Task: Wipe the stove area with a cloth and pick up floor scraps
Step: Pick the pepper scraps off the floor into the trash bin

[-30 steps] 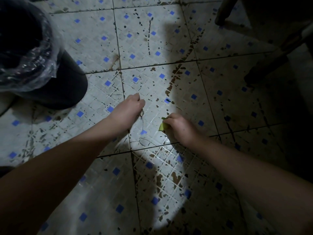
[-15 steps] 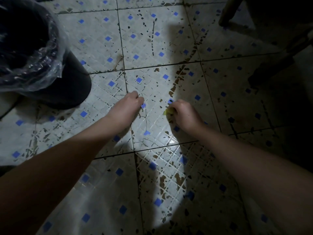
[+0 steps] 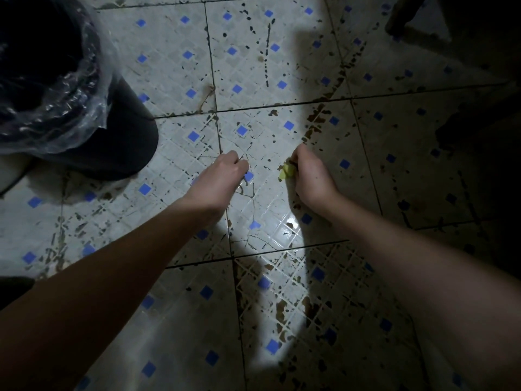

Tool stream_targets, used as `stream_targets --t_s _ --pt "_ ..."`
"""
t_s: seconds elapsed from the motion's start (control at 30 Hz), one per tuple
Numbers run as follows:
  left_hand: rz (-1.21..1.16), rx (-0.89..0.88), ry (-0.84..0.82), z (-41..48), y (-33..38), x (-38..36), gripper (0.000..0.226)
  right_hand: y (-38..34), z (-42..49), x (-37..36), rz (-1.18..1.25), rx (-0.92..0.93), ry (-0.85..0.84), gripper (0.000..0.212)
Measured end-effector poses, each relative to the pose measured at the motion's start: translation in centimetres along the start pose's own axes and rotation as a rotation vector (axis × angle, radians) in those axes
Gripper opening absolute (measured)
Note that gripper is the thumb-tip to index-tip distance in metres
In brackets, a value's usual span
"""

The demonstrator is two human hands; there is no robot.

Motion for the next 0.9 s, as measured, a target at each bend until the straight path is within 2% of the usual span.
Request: stream_targets --t_s 0.2,0.33,0.53,0.73,0.9 --pt "0.014 0.017 -0.013 -0.3 -0.7 0.7 0.030 -0.3 0.1 -0.3 -0.087 -0.015 -0.028 0.032" --pt "0.012 0.011 0.034 -0.7 -1.2 1.3 0.029 -0.9 0.1 0.1 -0.134 0.000 -0.061 0.037" --pt "0.019 -0.011 0.080 -1.4 -1.9 3.2 0.025 -2.9 -0.1 1.5 -0.190 0.096 -0.071 0.033" --pt "0.029 0.014 0.063 -2.9 -2.7 5.7 0.033 -5.3 -0.6 3.1 -0.114 0.164 -0.080 0.034" --pt "0.079 0.008 0.146 -4.2 -3.5 8.2 0.036 -7.5 -0.5 4.2 -0.032 0.231 -0.037 0.027"
Point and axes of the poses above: each hand's wrist, its own z-axis towards the middle knuckle, its own x-axis out of the back of the hand, y = z × x, the point moved 1 cm from there along z, towards the middle knuckle, and after that the axes turned 4 degrees about x, right-handed, at the moved point
